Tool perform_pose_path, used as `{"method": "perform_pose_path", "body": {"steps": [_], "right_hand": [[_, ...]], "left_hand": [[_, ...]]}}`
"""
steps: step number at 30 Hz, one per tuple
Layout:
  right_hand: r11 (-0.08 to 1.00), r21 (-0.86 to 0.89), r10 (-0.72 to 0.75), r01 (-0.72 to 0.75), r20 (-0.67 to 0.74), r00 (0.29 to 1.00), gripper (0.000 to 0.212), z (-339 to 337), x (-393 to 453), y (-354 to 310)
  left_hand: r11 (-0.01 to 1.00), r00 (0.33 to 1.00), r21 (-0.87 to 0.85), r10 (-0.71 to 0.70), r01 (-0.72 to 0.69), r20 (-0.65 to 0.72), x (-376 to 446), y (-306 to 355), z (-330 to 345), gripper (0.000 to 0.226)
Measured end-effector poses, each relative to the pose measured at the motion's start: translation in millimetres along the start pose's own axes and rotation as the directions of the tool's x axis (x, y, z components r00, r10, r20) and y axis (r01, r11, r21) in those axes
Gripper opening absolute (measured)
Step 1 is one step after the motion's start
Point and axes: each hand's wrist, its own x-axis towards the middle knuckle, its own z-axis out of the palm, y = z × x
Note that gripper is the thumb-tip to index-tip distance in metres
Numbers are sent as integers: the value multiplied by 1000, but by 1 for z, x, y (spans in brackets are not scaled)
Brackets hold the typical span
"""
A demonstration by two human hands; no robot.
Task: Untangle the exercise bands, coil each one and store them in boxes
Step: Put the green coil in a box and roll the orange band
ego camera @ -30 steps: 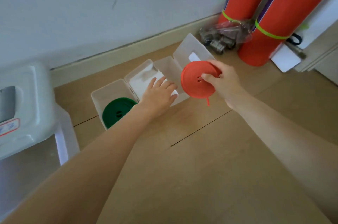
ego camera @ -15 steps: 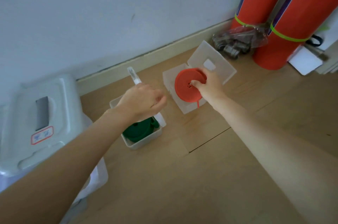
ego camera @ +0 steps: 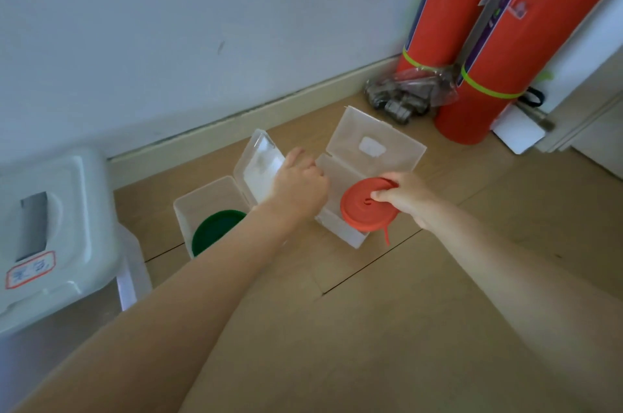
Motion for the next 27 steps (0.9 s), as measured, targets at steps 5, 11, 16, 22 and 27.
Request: {"method": "perform_pose_path", "body": {"steps": [5,11,16,22,27], "right_hand": [[997,-24,78,-79,-33,996,40,-14,2,8],[996,-6,86,-92,-305,948,42,2,8,12],[997,24,-49,70,-499,865,34,40,2,30],[986,-146,-131,87,-329,935,30,23,19,36],[981,-157,-129,114,-94,987,36,14,25,36]], "left_hand": [[993,992,-110,60,-48,109,-8,55,19,31],[1000,993,-28,13,-10,114,-18,81,39,31],[978,998,-204,-30,40,52,-22,83,52,49],[924,974,-312,-223,221,29,-6,82,50,47],[930,980,-318,-197,187,-1,-11,83,48,51]]}}
